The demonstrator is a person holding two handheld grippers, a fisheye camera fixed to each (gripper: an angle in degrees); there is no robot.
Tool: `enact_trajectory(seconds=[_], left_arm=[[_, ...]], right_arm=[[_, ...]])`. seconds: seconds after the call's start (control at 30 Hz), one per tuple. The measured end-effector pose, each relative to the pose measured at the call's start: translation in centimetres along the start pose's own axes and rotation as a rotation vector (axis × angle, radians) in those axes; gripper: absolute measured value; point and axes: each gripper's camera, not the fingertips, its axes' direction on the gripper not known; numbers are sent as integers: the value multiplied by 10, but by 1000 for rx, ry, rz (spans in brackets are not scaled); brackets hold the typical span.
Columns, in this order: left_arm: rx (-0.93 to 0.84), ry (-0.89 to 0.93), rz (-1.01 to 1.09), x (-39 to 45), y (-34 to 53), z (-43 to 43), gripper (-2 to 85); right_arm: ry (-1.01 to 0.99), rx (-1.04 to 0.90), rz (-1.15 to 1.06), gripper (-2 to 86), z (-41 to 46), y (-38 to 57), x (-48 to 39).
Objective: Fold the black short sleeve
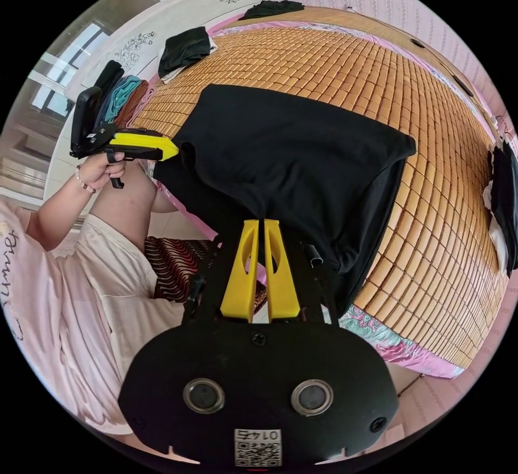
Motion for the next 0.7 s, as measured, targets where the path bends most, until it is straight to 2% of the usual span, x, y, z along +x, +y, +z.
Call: enact_trajectory(seconds=[0.23,0.47,0.63,0.7], left_arm=[[-229,34,-16,8,33,29,1],[-113,-58,14,28,30,22,-7],[-57,-26,49,53,8,71,-10],[-98,-62,79,58,10,93,-10]], right_arm=[[5,-162,-64,14,-4,-20,-34],[146,-54,-83,2,-36,-64,-73],[301,-204,-197,-3,-4,-112,-113],[333,-218,-214,-4,-5,-123,-120]])
